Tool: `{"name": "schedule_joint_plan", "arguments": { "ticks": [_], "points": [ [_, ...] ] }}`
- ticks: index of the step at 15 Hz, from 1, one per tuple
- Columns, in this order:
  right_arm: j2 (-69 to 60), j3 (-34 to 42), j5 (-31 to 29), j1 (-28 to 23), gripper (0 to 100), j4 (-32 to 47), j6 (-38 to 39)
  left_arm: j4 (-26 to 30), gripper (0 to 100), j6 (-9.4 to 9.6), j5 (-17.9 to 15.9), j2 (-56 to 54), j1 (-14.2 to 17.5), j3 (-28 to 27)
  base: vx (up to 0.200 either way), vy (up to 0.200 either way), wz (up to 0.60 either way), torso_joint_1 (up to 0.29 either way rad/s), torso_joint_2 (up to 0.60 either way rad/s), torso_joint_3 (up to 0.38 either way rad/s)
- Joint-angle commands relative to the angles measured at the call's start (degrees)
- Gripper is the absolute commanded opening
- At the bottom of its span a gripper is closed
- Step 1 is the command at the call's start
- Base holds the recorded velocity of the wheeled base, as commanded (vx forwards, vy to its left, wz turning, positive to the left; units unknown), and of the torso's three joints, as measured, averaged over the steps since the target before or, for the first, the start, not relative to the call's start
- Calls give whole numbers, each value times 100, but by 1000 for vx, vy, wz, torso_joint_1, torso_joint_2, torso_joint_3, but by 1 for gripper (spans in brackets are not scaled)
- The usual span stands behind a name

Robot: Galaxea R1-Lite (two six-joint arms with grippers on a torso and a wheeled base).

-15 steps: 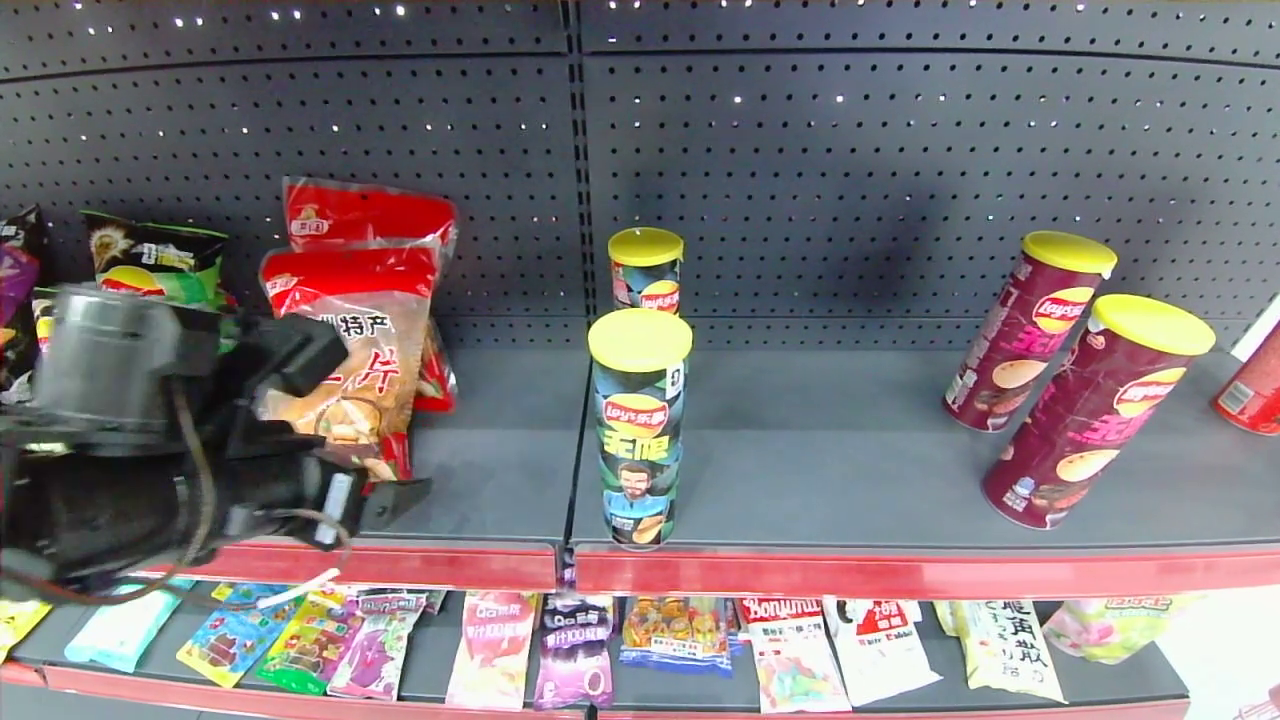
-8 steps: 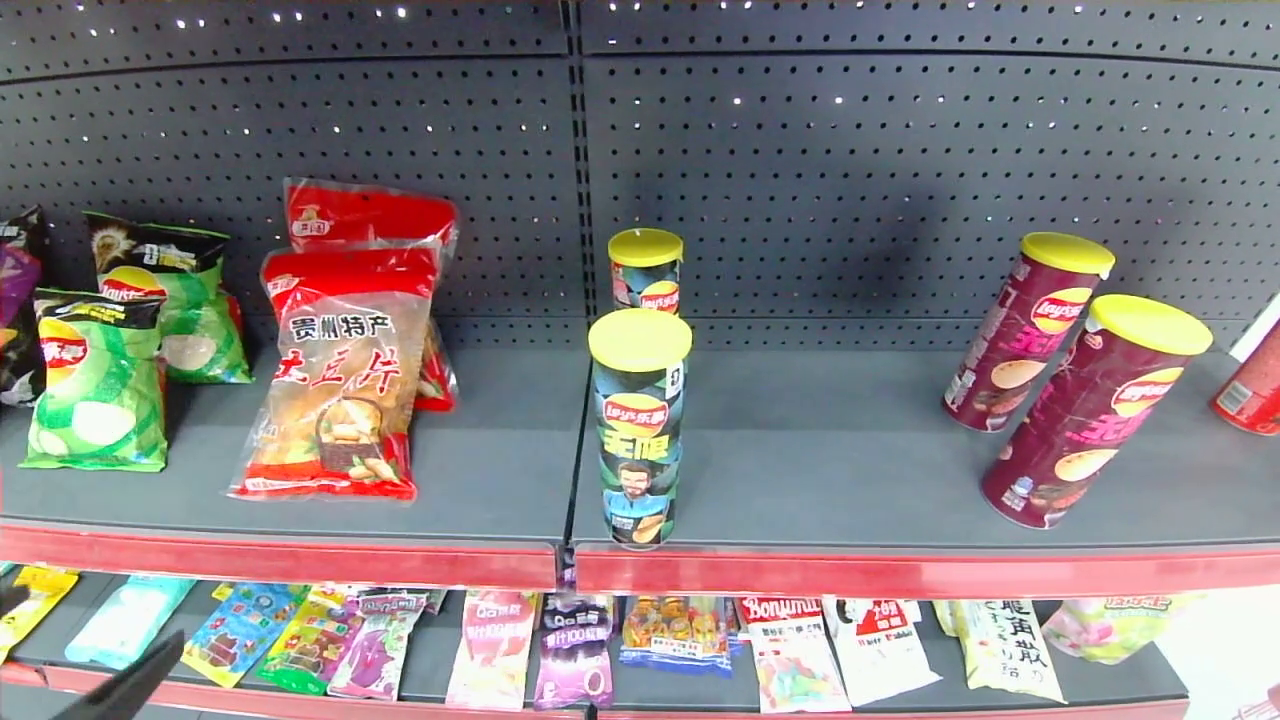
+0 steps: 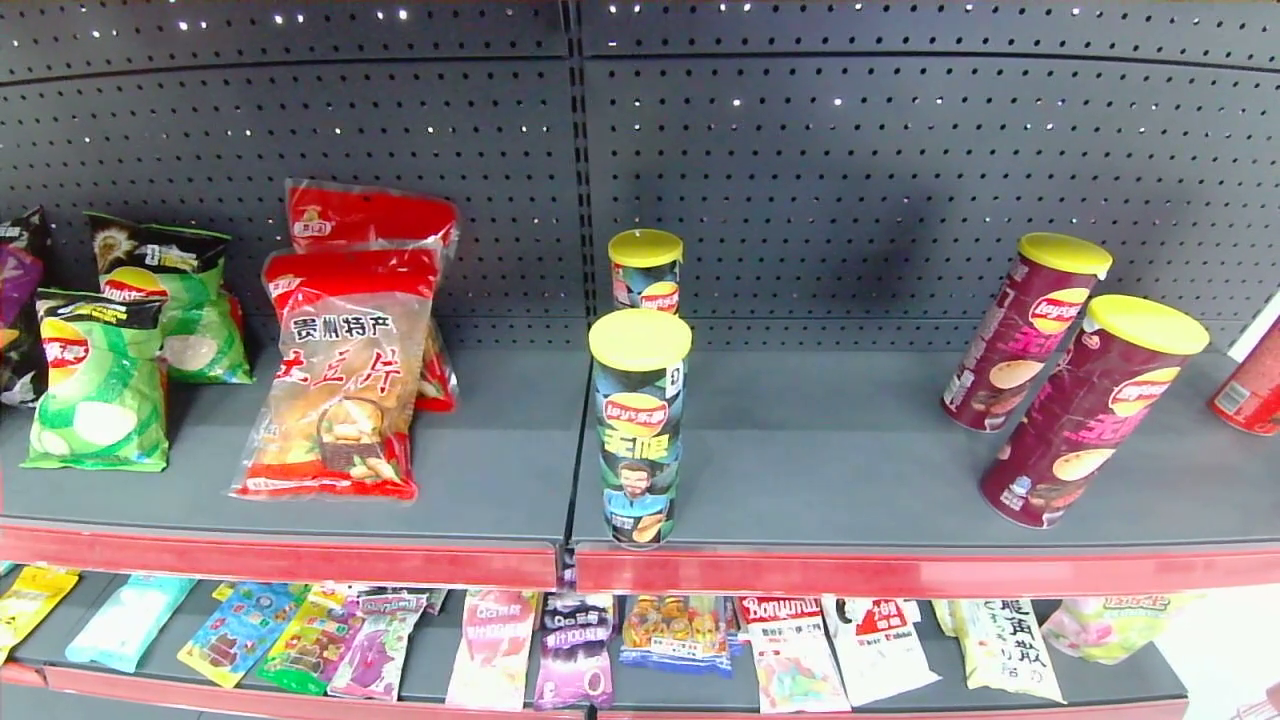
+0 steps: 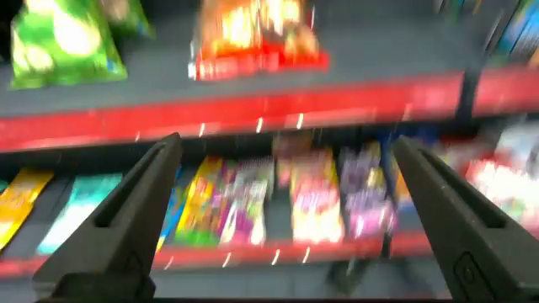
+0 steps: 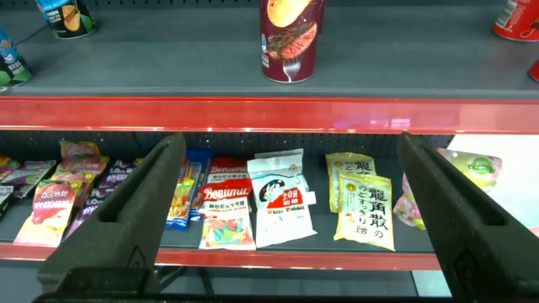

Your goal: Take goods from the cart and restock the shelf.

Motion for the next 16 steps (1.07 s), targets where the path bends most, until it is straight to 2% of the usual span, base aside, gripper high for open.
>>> {"name": "schedule_joint_plan", "arguments": {
  "ticks": [1, 12, 16],
  "points": [
    [5, 1, 2, 1, 100, -1, -1, 319, 100, -308, 216, -319, 3, 103, 0, 0, 0, 0, 0, 0],
    [5, 1, 11, 1, 100, -1, -18, 213, 100, -317, 181, -319, 3, 138, 0, 0, 0, 0, 0, 0],
    [5, 1, 19, 1, 100, -1, -27, 213, 100, -317, 181, -319, 3, 138, -200, -200, 0, 12, 5, -2]
  ]
}}
